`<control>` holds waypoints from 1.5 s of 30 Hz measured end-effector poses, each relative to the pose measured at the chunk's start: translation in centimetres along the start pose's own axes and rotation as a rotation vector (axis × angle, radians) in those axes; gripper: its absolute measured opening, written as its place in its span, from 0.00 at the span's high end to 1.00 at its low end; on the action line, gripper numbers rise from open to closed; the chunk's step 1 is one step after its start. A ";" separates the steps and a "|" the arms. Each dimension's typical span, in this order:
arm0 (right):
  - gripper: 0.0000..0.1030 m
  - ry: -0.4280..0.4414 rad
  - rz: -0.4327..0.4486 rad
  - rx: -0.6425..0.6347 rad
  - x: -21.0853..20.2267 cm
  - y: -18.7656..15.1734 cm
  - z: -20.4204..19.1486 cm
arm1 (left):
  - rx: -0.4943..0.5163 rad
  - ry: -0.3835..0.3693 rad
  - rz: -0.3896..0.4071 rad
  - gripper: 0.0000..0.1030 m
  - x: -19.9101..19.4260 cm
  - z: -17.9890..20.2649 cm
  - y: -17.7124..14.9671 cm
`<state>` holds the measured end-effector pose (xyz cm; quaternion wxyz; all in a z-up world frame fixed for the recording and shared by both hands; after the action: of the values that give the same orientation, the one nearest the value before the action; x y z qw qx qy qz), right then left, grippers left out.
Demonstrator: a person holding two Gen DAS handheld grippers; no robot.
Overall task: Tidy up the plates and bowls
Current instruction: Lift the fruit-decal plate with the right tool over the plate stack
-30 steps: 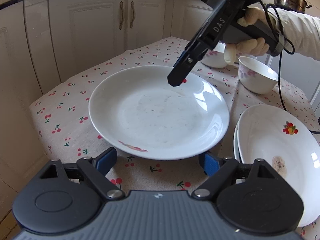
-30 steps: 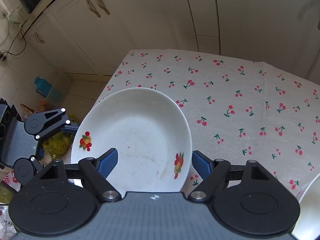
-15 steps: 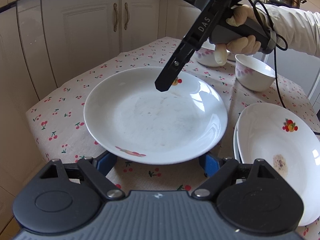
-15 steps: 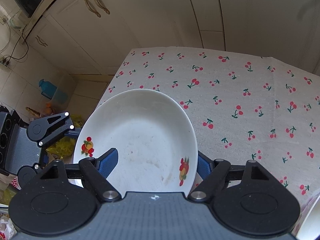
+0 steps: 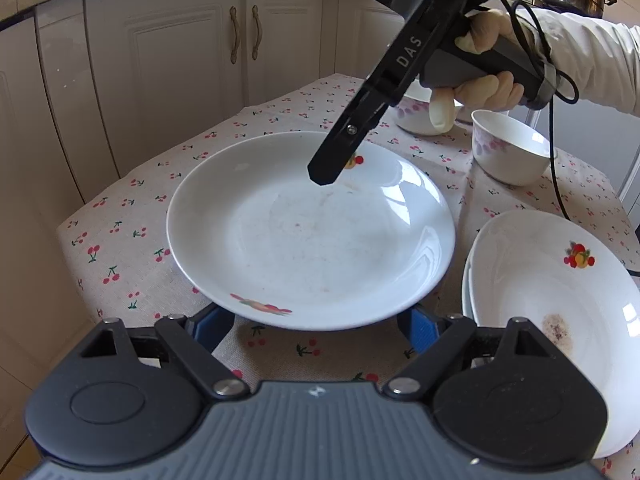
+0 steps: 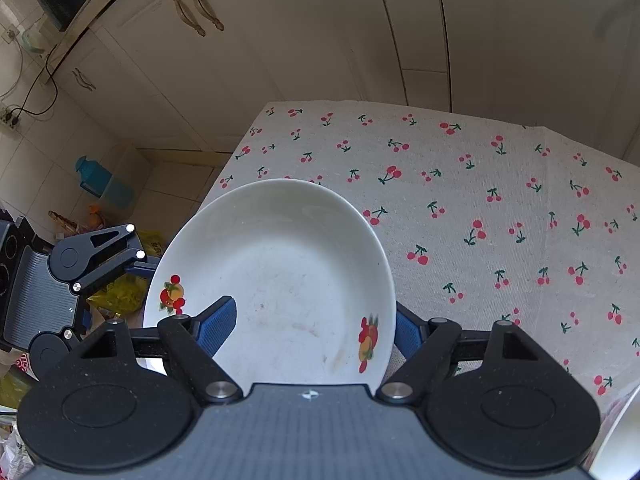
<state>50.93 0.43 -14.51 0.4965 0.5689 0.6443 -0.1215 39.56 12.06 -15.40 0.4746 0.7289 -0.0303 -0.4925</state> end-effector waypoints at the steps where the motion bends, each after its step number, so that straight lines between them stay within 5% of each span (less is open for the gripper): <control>1: 0.17 -0.001 0.000 -0.003 -0.1 0.0 0.0 | 0.002 0.001 0.001 0.15 -0.1 0.0 0.1; 23: 0.17 0.005 0.059 -0.061 -4.2 -0.8 -3.7 | 0.007 0.033 0.020 0.15 -4.0 2.4 1.8; 45: 0.17 0.040 0.079 -0.103 -9.0 -9.0 -9.2 | -0.041 0.038 0.009 0.15 -9.7 10.6 -0.5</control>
<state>37.36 -1.33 -6.78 0.5165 0.5698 0.6367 -0.0569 26.51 10.27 -9.77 0.4922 0.7279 -0.0144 -0.4772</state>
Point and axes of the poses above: each gripper's, at about its wrist camera, not at the fingertips, and x roughly the way its jaws point, z to its right, y to its top, the point moved 10 cm from there along x, roughly the way its jaws point, and after that the axes turned 7 degrees about y, right-handed, at the moved point
